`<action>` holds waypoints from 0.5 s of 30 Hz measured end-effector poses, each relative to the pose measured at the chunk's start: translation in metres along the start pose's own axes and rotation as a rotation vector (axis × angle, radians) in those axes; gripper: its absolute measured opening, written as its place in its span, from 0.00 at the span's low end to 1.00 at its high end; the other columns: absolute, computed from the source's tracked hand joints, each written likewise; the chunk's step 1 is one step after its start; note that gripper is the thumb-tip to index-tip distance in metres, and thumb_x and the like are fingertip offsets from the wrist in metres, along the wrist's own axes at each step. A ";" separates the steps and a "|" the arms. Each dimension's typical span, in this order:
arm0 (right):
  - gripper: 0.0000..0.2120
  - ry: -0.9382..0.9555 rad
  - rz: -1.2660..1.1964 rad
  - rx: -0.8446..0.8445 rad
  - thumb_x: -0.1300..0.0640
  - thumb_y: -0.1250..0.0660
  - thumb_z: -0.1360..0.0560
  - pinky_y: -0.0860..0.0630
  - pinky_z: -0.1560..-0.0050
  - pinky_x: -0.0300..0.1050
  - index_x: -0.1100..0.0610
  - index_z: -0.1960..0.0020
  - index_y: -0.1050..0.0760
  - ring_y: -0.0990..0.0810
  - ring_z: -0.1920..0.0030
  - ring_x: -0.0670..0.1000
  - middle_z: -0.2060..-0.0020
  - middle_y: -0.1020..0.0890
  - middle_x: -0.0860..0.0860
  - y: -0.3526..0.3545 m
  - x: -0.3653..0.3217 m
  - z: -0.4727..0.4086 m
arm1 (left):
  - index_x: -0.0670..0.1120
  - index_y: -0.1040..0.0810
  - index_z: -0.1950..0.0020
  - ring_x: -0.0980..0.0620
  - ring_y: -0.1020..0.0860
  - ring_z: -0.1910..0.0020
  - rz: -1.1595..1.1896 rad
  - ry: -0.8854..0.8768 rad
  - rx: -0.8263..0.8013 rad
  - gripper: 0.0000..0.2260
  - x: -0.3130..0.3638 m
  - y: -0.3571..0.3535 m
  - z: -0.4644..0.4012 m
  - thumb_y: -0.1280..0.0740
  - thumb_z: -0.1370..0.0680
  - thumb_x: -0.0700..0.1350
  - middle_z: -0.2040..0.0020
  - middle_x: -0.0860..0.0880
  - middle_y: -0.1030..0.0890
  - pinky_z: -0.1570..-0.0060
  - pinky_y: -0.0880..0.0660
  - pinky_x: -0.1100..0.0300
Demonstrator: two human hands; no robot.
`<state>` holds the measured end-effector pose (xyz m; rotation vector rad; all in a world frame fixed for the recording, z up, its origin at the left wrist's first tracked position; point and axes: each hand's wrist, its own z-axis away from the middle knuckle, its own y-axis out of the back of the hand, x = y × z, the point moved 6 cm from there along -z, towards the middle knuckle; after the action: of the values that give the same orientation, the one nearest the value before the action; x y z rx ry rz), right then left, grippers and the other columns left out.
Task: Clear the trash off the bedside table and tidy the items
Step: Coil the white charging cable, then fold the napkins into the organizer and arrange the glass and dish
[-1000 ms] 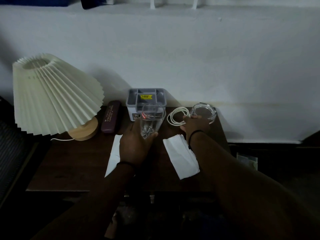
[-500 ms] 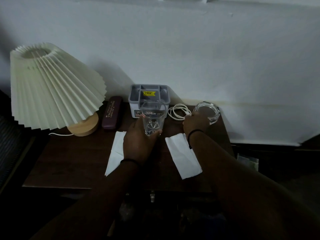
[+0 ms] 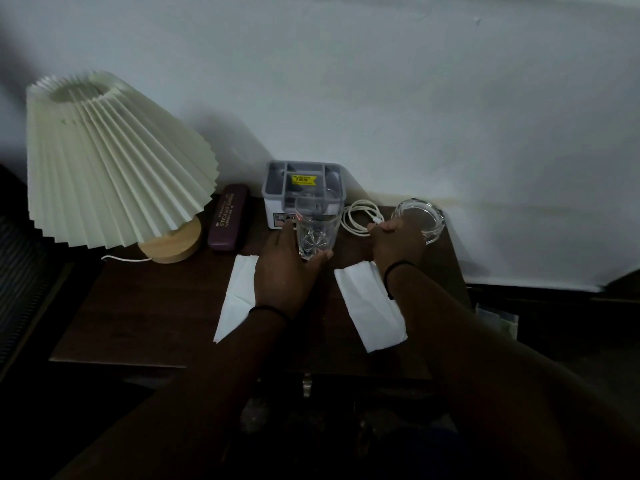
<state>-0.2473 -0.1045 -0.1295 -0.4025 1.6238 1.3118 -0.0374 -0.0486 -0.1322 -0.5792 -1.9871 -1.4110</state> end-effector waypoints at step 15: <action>0.38 -0.051 0.638 -0.229 0.35 0.27 0.34 0.33 0.35 0.61 0.55 0.33 0.33 0.28 0.34 0.61 0.36 0.27 0.58 0.039 0.019 0.084 | 0.46 0.24 0.38 0.46 0.27 0.40 -0.184 0.030 -0.012 0.19 -0.003 0.052 0.033 0.31 0.26 0.51 0.39 0.46 0.23 0.40 0.32 0.55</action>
<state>-0.2457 -0.0108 -0.1192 0.0316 1.6250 1.9752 -0.0083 -0.0002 -0.1075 -0.3856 -2.0526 -1.5319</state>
